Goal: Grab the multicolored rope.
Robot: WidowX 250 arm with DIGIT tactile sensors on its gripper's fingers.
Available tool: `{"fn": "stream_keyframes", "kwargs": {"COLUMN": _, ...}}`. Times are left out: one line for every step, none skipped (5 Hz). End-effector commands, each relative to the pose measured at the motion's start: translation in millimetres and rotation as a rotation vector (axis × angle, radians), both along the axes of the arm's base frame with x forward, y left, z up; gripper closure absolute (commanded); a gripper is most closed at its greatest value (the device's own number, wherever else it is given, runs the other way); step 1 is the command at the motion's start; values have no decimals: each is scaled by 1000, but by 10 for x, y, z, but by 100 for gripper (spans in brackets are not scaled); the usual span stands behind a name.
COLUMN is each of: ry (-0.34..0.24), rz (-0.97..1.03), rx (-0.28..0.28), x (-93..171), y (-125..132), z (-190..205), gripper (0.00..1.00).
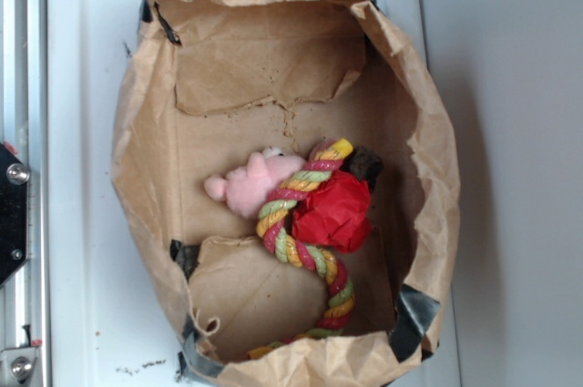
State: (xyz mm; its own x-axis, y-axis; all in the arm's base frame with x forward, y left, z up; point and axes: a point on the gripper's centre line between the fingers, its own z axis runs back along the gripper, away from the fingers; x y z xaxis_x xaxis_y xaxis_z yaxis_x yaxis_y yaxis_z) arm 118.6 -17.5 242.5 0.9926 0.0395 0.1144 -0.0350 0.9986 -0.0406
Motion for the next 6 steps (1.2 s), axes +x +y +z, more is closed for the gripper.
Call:
{"fn": "stream_keyframes", "kwargs": {"ry": 0, "rz": 0, "rx": 0, "x": 0, "y": 0, "z": 0, "gripper": 0}}
{"fn": "stream_keyframes", "kwargs": {"ry": -12, "rz": 19, "rx": 1, "x": 333, "y": -63, "z": -7, "gripper": 0}}
{"fn": "stream_keyframes", "kwargs": {"ry": -79, "rz": 2, "rx": 34, "x": 585, "y": -74, "z": -33, "gripper": 0}}
{"fn": "stream_keyframes", "kwargs": {"ry": -120, "rz": -77, "rx": 58, "x": 788, "y": -89, "z": -103, "gripper": 0}}
{"fn": "stream_keyframes", "kwargs": {"ry": -168, "rz": -244, "rx": 119, "x": 1076, "y": -85, "z": -213, "gripper": 0}}
{"fn": "stream_keyframes", "kwargs": {"ry": -193, "rz": -349, "rx": 152, "x": 1306, "y": -90, "z": -278, "gripper": 0}}
